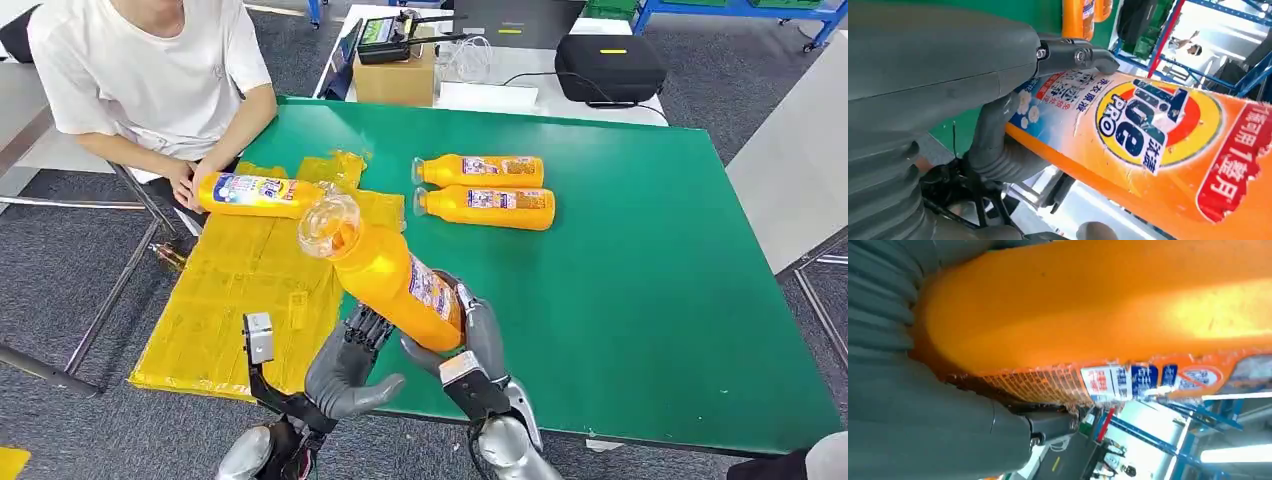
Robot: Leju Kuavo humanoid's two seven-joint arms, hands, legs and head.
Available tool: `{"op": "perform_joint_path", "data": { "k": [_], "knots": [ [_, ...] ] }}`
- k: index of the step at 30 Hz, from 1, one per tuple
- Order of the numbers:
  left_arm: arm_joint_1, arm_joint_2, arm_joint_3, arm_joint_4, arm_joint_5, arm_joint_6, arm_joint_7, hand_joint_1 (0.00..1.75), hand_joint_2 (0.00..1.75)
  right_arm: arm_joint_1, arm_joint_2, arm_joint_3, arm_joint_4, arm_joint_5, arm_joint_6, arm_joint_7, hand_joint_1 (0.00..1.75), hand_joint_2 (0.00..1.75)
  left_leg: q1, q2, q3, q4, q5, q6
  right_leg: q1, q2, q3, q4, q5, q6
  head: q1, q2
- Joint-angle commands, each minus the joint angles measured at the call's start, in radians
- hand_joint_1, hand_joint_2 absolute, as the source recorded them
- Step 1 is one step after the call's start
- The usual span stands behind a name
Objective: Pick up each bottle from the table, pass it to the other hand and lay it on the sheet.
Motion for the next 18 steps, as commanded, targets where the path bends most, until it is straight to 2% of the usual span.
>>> {"op": "perform_joint_path", "data": {
  "k": [1,4,12,18],
  "knots": [
    [-0.049,0.005,0.001,0.044,-0.217,0.198,-0.105,0.00,1.75,-0.053,-0.005,0.068,0.109,0.010,0.010,0.026,1.75,1.75,-0.001,0.000,0.002,-0.002,0.000,0.003,0.000,0.000,0.002,-0.002,0.000,-0.003,0.000,0.000],
    [-0.047,-0.013,0.021,0.001,-0.290,0.291,-0.145,0.00,1.75,-0.043,-0.006,0.091,0.104,0.016,0.013,0.049,1.75,1.75,0.000,-0.001,0.002,-0.002,0.000,0.003,0.001,-0.001,0.002,-0.002,0.000,-0.004,0.000,0.000],
    [-0.025,-0.033,0.036,-0.053,-0.265,0.318,-0.178,0.00,1.75,-0.042,-0.004,0.161,0.125,0.027,0.045,0.068,1.75,1.75,0.000,0.000,0.002,-0.002,0.000,0.003,0.001,0.001,0.001,-0.002,0.000,-0.003,0.000,0.000],
    [-0.014,-0.047,0.032,-0.062,-0.081,0.197,-0.145,0.00,1.75,-0.058,0.004,0.200,0.169,0.021,0.070,0.071,1.75,1.75,0.000,0.000,0.002,-0.002,0.000,0.002,0.001,0.001,0.001,-0.001,0.000,-0.003,0.000,0.000]
  ]
}}
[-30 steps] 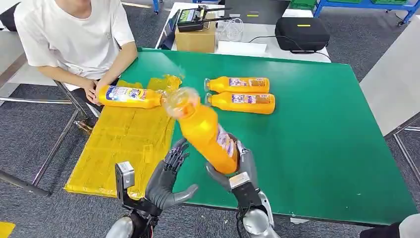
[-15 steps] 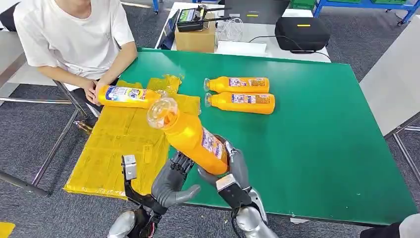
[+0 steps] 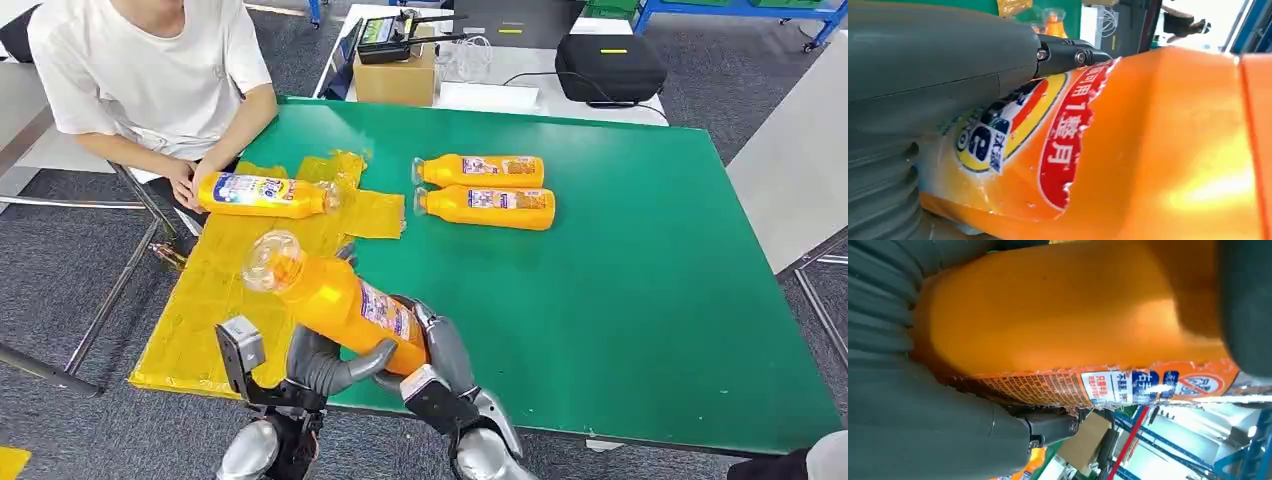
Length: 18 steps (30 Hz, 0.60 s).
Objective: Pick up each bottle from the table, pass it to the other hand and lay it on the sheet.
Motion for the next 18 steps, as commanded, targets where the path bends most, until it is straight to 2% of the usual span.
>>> {"op": "perform_joint_path", "data": {
  "k": [1,6,7,8,9,10,11,13,18],
  "knots": [
    [-0.010,-0.014,0.015,-0.003,0.196,-0.135,0.042,0.00,1.75,-0.054,-0.005,0.092,0.114,-0.008,0.034,0.001,1.75,1.75,0.000,0.000,0.003,-0.003,0.000,0.003,0.001,0.001,0.002,-0.002,0.000,-0.005,0.000,0.000],
    [-0.019,0.002,-0.002,0.014,0.232,-0.197,0.066,0.00,1.75,-0.063,-0.001,0.099,0.136,-0.012,0.044,-0.004,1.75,1.75,0.000,0.000,0.003,-0.003,0.000,0.003,0.000,0.000,0.002,-0.002,0.000,-0.004,0.000,0.000],
    [-0.019,-0.005,0.012,0.024,0.228,-0.185,0.057,0.12,1.75,-0.061,0.001,0.094,0.134,-0.016,0.041,-0.006,1.75,1.75,0.000,-0.001,0.002,-0.002,0.000,0.002,0.000,0.000,0.002,-0.002,0.000,-0.003,0.000,0.000],
    [-0.019,-0.010,0.025,0.027,0.266,-0.207,0.067,0.40,1.75,-0.055,0.006,0.084,0.126,-0.037,0.051,-0.012,1.75,1.75,0.000,-0.001,0.003,-0.003,0.000,0.003,0.000,0.000,0.002,-0.002,0.000,-0.004,0.000,0.000],
    [-0.019,-0.010,0.025,0.027,0.266,-0.207,0.067,0.40,1.75,-0.055,0.006,0.084,0.126,-0.037,0.051,-0.012,1.75,1.75,0.000,-0.001,0.002,-0.001,0.000,0.002,0.000,0.000,0.002,-0.001,0.000,-0.003,0.000,0.000],
    [-0.020,-0.008,0.033,0.025,0.285,-0.226,0.072,1.54,1.75,-0.053,0.006,0.084,0.114,-0.045,0.060,-0.012,1.75,1.75,0.000,-0.001,0.003,-0.003,0.000,0.004,0.001,0.000,0.003,-0.003,0.000,-0.005,0.000,0.000],
    [-0.022,-0.006,0.038,0.027,0.288,-0.239,0.071,1.68,1.75,-0.055,0.002,0.089,0.106,-0.040,0.060,-0.010,1.75,1.75,0.000,0.000,0.002,-0.002,0.000,0.003,0.000,0.000,0.002,-0.002,0.000,-0.003,0.000,0.000],
    [-0.024,-0.004,0.039,0.029,0.280,-0.243,0.068,1.75,1.75,-0.057,0.000,0.091,0.106,-0.037,0.061,-0.008,1.75,1.75,0.000,-0.001,0.002,-0.002,0.000,0.003,0.001,-0.001,0.002,-0.002,0.000,-0.004,0.000,0.000],
    [-0.031,-0.017,0.047,0.035,0.258,-0.253,0.050,1.75,1.75,-0.069,-0.004,0.106,0.118,-0.025,0.078,0.000,1.75,1.75,0.000,-0.001,0.002,-0.002,0.000,0.003,0.001,-0.001,0.002,-0.002,0.000,-0.003,0.000,0.000]
  ]
}}
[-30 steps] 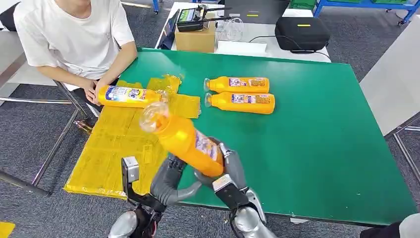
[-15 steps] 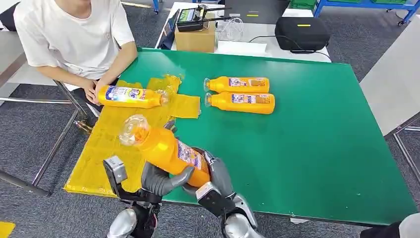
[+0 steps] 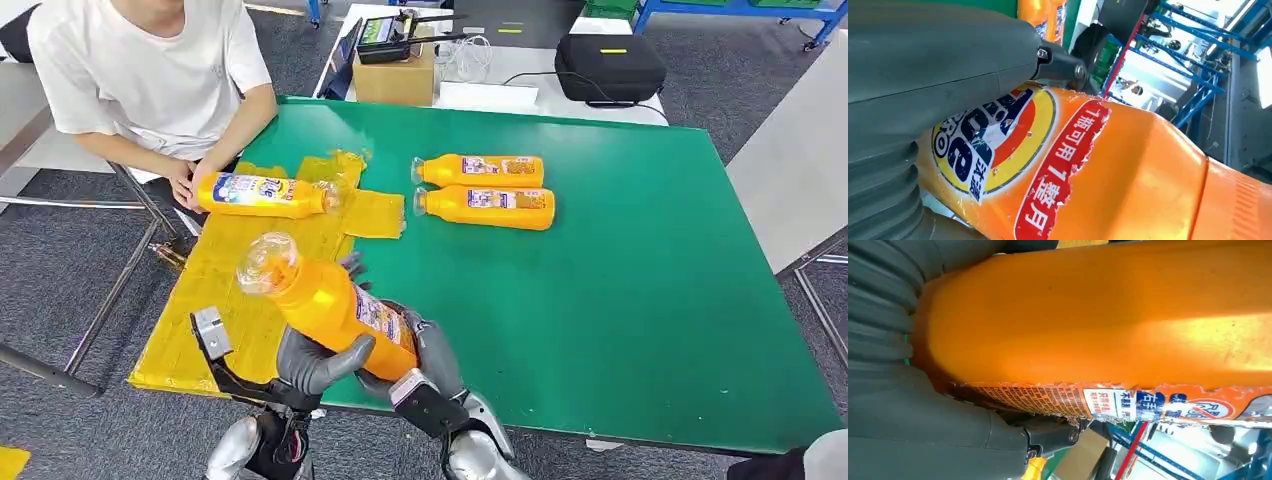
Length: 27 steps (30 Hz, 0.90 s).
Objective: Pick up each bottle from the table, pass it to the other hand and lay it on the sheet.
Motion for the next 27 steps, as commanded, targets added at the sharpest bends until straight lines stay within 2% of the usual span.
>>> {"op": "perform_joint_path", "data": {
  "k": [1,6,7,8,9,10,11,14,19,22,23,27],
  "knots": [
    [-0.046,-0.004,-0.013,0.048,-0.014,-0.032,-0.017,1.75,1.75,-0.052,-0.013,0.067,0.076,0.013,0.041,0.014,1.75,1.75,0.000,-0.001,0.001,-0.001,0.000,0.002,0.000,-0.001,0.002,-0.001,0.000,-0.003,0.000,0.000],
    [-0.046,-0.007,-0.010,0.038,-0.017,-0.060,-0.045,1.75,1.75,-0.072,-0.021,0.091,0.089,0.007,0.111,0.060,1.75,1.75,0.000,-0.001,0.001,-0.001,0.000,0.002,0.000,-0.001,0.001,-0.001,0.000,-0.003,0.000,0.000],
    [-0.042,-0.005,-0.010,0.030,-0.017,-0.068,-0.050,1.75,1.75,-0.072,-0.017,0.086,0.091,0.000,0.117,0.070,1.26,1.75,-0.001,-0.002,0.003,-0.003,0.001,0.004,0.000,-0.001,0.003,-0.002,0.000,-0.004,0.000,0.000],
    [-0.031,-0.002,-0.008,0.015,-0.031,-0.078,-0.073,1.75,1.75,-0.074,-0.010,0.080,0.099,-0.003,0.125,0.111,0.87,1.75,0.000,-0.002,0.002,-0.002,0.000,0.003,0.001,-0.001,0.002,-0.002,0.000,-0.004,0.000,0.000],
    [-0.028,-0.001,-0.009,0.014,-0.032,-0.079,-0.074,1.75,1.75,-0.075,-0.007,0.080,0.099,-0.002,0.125,0.115,0.87,1.75,0.000,-0.001,0.002,-0.001,0.000,0.002,0.000,-0.001,0.001,-0.001,0.000,-0.003,0.000,0.000],
    [-0.016,-0.003,-0.004,0.000,-0.031,-0.087,-0.079,1.75,1.75,-0.077,-0.005,0.084,0.098,0.007,0.119,0.134,0.00,1.75,0.000,-0.001,0.001,-0.001,0.000,0.002,0.000,-0.001,0.001,-0.001,0.000,-0.002,0.000,0.000],
    [-0.008,-0.007,0.002,-0.007,-0.020,-0.113,-0.075,1.75,1.75,-0.079,-0.002,0.086,0.090,0.022,0.098,0.132,0.00,0.00,0.000,-0.001,0.003,-0.002,0.000,0.003,0.000,-0.001,0.002,-0.002,0.000,-0.004,0.000,0.000],
    [-0.006,-0.012,0.014,-0.010,-0.032,-0.120,-0.080,1.75,1.75,-0.064,0.021,0.055,0.066,-0.003,0.078,0.136,0.00,0.00,0.000,-0.001,0.002,-0.001,0.000,0.003,0.001,-0.001,0.002,-0.001,-0.001,-0.003,0.000,0.000],
    [-0.025,-0.004,0.043,0.015,-0.091,-0.066,-0.073,1.75,1.75,-0.042,0.008,0.015,0.016,-0.003,0.014,0.111,0.00,0.00,0.000,-0.002,0.001,-0.001,0.000,0.002,0.001,-0.002,0.001,-0.001,0.000,-0.003,0.000,0.000],
    [-0.033,0.007,0.067,0.026,-0.172,-0.002,-0.090,1.75,1.75,0.008,-0.008,-0.036,-0.050,-0.018,-0.045,0.056,0.00,0.00,0.000,-0.004,0.002,-0.002,0.001,0.004,0.001,-0.003,0.002,-0.002,0.000,-0.005,0.000,0.000],
    [-0.046,0.034,0.054,0.028,-0.385,0.146,-0.155,1.75,1.75,0.043,-0.013,-0.073,-0.089,-0.019,-0.095,0.019,0.00,0.00,-0.001,-0.003,0.001,-0.002,0.001,0.003,0.000,-0.002,0.001,-0.001,0.000,-0.004,0.000,0.000],
    [-0.050,0.039,0.063,0.032,-0.382,0.145,-0.153,1.75,1.75,0.053,-0.027,-0.080,-0.102,-0.020,-0.095,0.015,0.00,0.00,0.000,-0.004,0.002,-0.002,0.001,0.003,0.000,-0.003,0.002,-0.002,0.000,-0.004,0.000,0.000]
  ]
}}
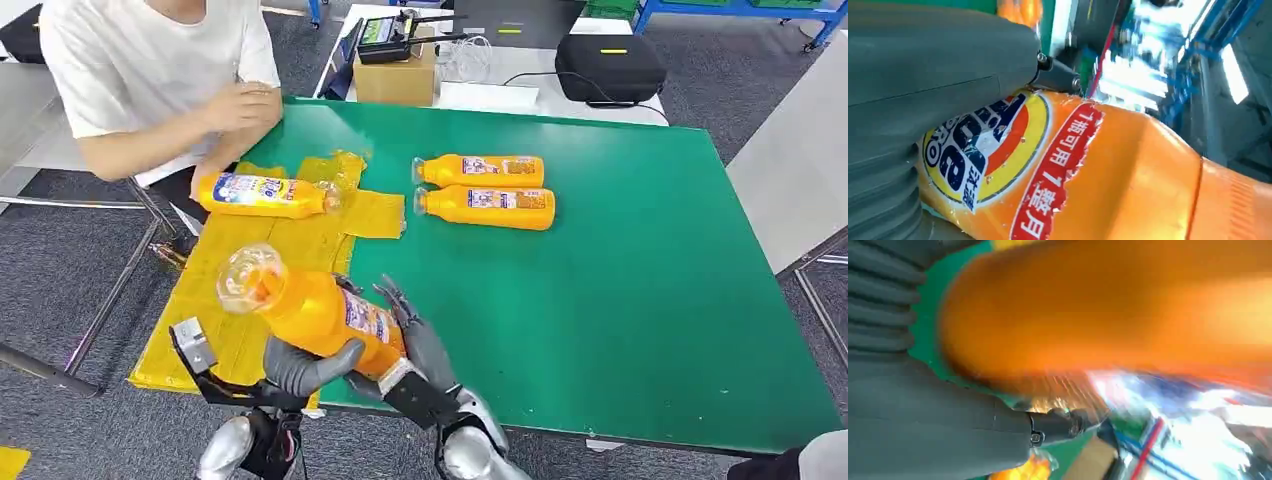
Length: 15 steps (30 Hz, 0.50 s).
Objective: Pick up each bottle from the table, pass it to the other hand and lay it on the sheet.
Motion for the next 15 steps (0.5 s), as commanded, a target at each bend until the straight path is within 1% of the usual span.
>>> {"op": "perform_joint_path", "data": {
  "k": [1,2,3,4,6,7,8,9,10,11,12,13,14,15],
  "knots": [
    [-0.058,0.041,0.010,0.041,-0.160,0.112,-0.041,1.75,1.75,0.049,-0.038,-0.081,-0.080,-0.008,-0.045,-0.038,0.00,0.00,0.000,-0.003,0.002,-0.002,0.001,0.003,0.000,-0.002,0.003,-0.002,0.000,-0.004,0.000,0.000],
    [-0.066,0.061,-0.010,0.042,-0.312,0.207,-0.062,1.75,1.75,0.067,-0.034,-0.106,-0.100,-0.002,-0.084,-0.052,0.00,0.00,-0.001,-0.002,0.001,-0.001,0.000,0.002,0.000,-0.001,0.001,-0.001,0.000,-0.002,0.000,0.000],
    [-0.069,0.068,-0.008,0.047,-0.349,0.234,-0.052,1.75,1.75,0.075,-0.041,-0.119,-0.108,-0.004,-0.091,-0.052,0.00,0.00,-0.001,-0.003,0.002,-0.002,0.001,0.003,0.000,-0.002,0.002,-0.002,0.000,-0.004,0.000,0.000],
    [-0.078,0.081,-0.006,0.058,-0.452,0.312,-0.056,1.75,1.75,0.093,-0.047,-0.144,-0.132,0.008,-0.128,-0.065,0.00,0.00,-0.001,-0.002,0.001,-0.002,0.001,0.003,0.000,-0.002,0.002,-0.002,0.000,-0.003,0.001,0.000],
    [-0.096,0.095,0.013,0.087,-0.569,0.398,-0.028,1.75,1.75,0.127,-0.062,-0.190,-0.175,0.020,-0.162,-0.079,0.00,0.00,-0.001,-0.004,0.001,-0.003,0.001,0.003,0.000,-0.004,0.003,-0.002,0.000,-0.004,0.000,0.000],
    [-0.107,0.097,0.024,0.116,-0.654,0.455,0.017,1.75,1.75,0.147,-0.066,-0.211,-0.200,0.040,-0.191,-0.084,0.00,0.00,-0.001,-0.005,0.001,-0.002,0.001,0.002,0.000,-0.004,0.003,-0.002,0.000,-0.003,0.000,0.000],
    [-0.124,0.097,0.032,0.158,-0.745,0.500,0.077,1.75,1.75,0.177,-0.065,-0.240,-0.233,0.042,-0.198,-0.084,0.00,0.00,-0.001,-0.006,0.003,-0.004,0.002,0.004,0.000,-0.006,0.004,-0.004,0.000,-0.005,0.000,0.000],
    [-0.136,0.095,0.035,0.194,-0.838,0.545,0.103,1.75,1.75,0.194,-0.062,-0.255,-0.252,0.043,-0.199,-0.083,0.00,0.00,-0.001,-0.006,0.002,-0.003,0.001,0.003,0.000,-0.005,0.004,-0.003,0.000,-0.004,0.000,0.000],
    [-0.144,0.097,0.034,0.218,-0.885,0.558,0.125,1.75,1.75,0.201,-0.063,-0.258,-0.260,0.046,-0.200,-0.084,0.00,0.00,-0.001,-0.005,0.002,-0.003,0.001,0.002,0.000,-0.004,0.003,-0.002,0.000,-0.003,0.001,0.000],
    [-0.166,0.115,0.013,0.273,-1.054,0.608,0.188,1.75,1.75,0.212,-0.062,-0.260,-0.269,0.047,-0.201,-0.084,0.00,0.00,-0.001,-0.003,0.002,-0.002,0.001,0.002,0.000,-0.003,0.003,-0.002,0.000,-0.002,0.000,0.000],
    [-0.174,0.118,0.010,0.297,-1.112,0.615,0.217,1.75,1.75,0.215,-0.060,-0.260,-0.271,0.047,-0.201,-0.084,0.00,0.00,-0.001,-0.005,0.003,-0.003,0.001,0.003,0.000,-0.004,0.004,-0.003,0.000,-0.004,0.001,0.000],
    [-0.178,0.119,0.012,0.311,-1.110,0.613,0.214,1.75,1.75,0.217,-0.059,-0.259,-0.272,0.048,-0.204,-0.084,0.00,0.00,-0.001,-0.004,0.002,-0.003,0.001,0.002,0.000,-0.004,0.003,-0.002,0.000,-0.003,0.000,0.000],
    [-0.196,0.126,0.006,0.355,-1.193,0.615,0.254,1.75,1.75,0.217,-0.058,-0.254,-0.269,0.044,-0.197,-0.083,0.00,0.00,-0.001,-0.003,0.002,-0.002,0.001,0.002,-0.001,-0.003,0.002,-0.002,0.000,-0.002,0.000,0.000],
    [-0.205,0.128,0.007,0.376,-1.210,0.590,0.276,1.75,1.75,0.217,-0.057,-0.253,-0.268,0.037,-0.189,-0.081,0.00,0.00,-0.001,-0.004,0.003,-0.003,0.001,0.003,0.000,-0.004,0.003,-0.003,0.000,-0.004,0.000,0.000]
  ]
}}
